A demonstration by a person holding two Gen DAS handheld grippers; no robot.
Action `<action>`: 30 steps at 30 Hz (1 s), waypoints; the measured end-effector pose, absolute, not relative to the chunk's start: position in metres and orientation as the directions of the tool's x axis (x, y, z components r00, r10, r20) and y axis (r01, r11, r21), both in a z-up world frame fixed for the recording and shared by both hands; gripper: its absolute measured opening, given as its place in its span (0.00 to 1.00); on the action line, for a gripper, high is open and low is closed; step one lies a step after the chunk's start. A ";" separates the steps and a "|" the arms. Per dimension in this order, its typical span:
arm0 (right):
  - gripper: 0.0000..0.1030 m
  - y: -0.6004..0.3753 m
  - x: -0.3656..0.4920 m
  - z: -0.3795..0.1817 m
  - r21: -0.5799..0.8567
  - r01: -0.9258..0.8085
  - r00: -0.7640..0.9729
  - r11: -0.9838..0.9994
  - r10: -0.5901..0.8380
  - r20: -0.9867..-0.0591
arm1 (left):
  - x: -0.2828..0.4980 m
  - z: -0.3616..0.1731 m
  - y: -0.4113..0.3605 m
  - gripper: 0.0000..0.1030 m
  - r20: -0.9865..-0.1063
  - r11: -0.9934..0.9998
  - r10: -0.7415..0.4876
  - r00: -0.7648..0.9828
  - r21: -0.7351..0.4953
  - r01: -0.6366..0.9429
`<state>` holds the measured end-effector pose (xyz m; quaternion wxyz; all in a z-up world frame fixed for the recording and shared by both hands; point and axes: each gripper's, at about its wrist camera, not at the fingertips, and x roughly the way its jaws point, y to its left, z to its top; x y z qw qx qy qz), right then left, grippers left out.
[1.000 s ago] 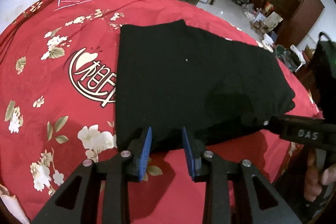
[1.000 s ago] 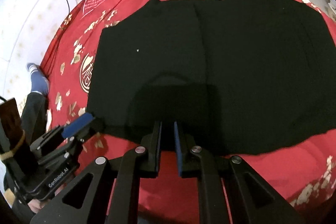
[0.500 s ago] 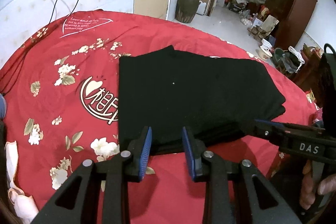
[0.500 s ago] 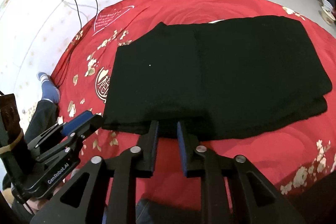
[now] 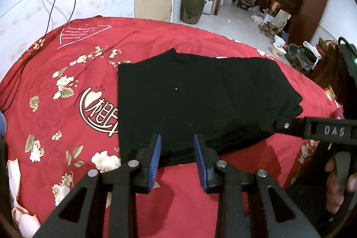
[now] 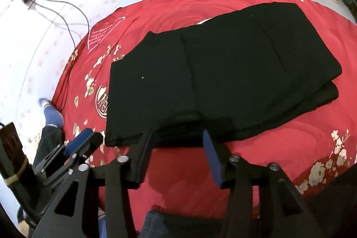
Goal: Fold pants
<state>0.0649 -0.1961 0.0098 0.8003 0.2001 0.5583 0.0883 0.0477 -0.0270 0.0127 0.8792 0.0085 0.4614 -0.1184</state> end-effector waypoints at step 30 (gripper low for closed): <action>0.63 -0.269 0.077 -0.024 0.299 0.604 0.233 0.739 0.195 -0.953 | 0.062 -0.012 -0.018 0.36 -0.857 0.973 -0.213 0.469 -0.144 0.178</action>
